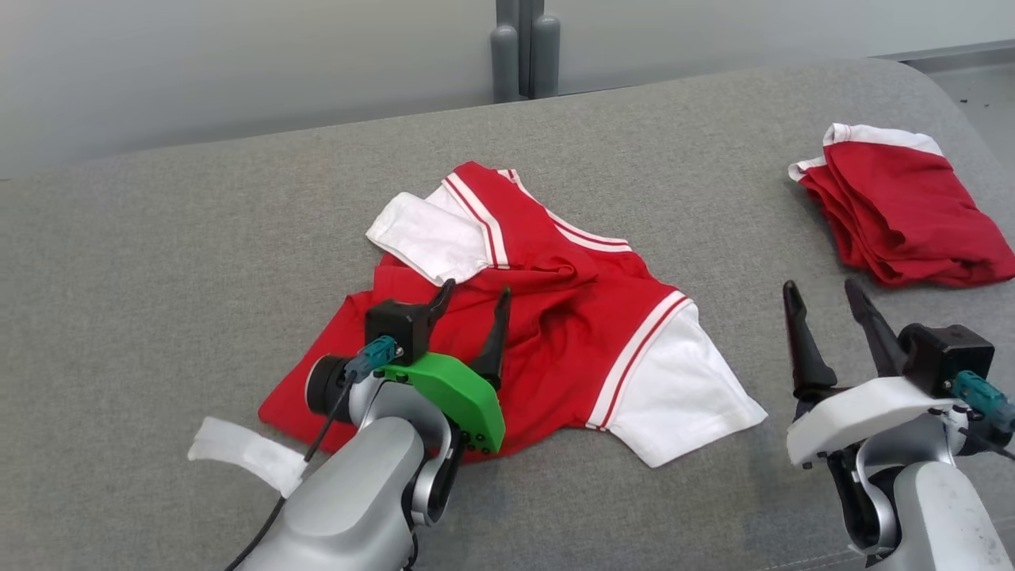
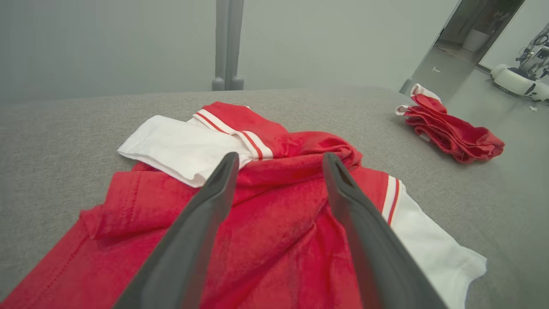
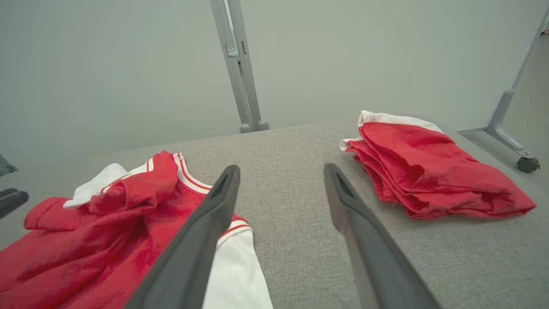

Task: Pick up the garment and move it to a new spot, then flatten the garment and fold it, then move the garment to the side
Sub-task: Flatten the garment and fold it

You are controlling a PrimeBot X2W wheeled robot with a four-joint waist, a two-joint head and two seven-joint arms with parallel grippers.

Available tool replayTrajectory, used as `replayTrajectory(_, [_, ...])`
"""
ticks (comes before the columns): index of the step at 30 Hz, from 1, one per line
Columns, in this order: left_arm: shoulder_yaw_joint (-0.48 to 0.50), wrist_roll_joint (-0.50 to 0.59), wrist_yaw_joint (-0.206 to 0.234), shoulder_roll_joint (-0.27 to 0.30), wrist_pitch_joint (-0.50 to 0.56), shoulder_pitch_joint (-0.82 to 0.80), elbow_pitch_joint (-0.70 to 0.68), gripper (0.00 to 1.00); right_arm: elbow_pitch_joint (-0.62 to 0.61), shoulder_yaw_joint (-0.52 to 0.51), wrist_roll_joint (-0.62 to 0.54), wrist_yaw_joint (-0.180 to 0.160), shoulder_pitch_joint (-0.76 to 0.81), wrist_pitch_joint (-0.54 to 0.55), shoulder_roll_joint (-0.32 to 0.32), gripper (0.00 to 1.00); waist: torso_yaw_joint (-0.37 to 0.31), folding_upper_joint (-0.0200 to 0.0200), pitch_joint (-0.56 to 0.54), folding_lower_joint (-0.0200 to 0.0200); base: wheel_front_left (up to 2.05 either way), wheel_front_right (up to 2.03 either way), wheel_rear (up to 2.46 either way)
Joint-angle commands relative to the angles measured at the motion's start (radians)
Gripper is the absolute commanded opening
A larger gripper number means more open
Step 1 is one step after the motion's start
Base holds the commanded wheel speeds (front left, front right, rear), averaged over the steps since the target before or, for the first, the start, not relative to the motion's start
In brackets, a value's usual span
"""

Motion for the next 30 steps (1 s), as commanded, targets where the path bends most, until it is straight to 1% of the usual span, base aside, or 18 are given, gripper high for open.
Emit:
replayTrajectory(1, [0.011,0.009,-0.002,0.005,-0.003,0.014,-0.006,1.00,0.004,0.003,0.002,0.000,0.013,0.007,-0.003,1.00,0.018,0.0000,-0.014,0.0000,0.00,0.00,0.00])
replayTrajectory(7, [0.120,0.079,-0.003,0.025,-0.003,0.094,-0.043,1.00,0.036,0.035,-0.013,0.000,0.033,0.062,-0.003,1.00,0.047,0.0000,-0.027,0.0000,0.00,0.00,0.00])
replayTrajectory(13, [0.196,0.143,-0.001,0.046,-0.003,0.160,-0.058,1.00,0.077,0.072,-0.017,0.000,0.009,0.078,-0.003,1.00,0.083,0.0000,-0.035,0.0000,0.00,0.00,0.00])
replayTrajectory(17, [0.247,0.170,-0.009,0.042,-0.003,0.187,-0.070,1.00,0.118,0.111,-0.025,0.000,-0.023,0.088,-0.003,1.00,0.112,0.0000,-0.035,0.0000,0.00,0.00,0.00])
replayTrajectory(20, [0.283,0.197,-0.019,0.032,-0.003,0.202,-0.084,1.00,0.185,0.155,-0.042,0.000,-0.079,0.097,-0.003,1.00,0.156,0.0000,-0.030,0.0000,0.00,0.00,0.00])
replayTrajectory(24, [0.308,0.229,-0.028,0.020,-0.003,0.213,-0.107,1.00,0.284,0.215,-0.068,0.000,-0.170,0.101,-0.040,1.00,0.207,0.0000,-0.016,0.0000,0.00,0.00,0.00])
replayTrajectory(30, [0.336,0.267,-0.039,0.000,-0.003,0.220,-0.149,1.00,0.467,0.345,-0.114,0.000,-0.329,0.112,-0.118,1.00,0.291,0.0000,0.014,0.0000,0.00,0.00,0.00])
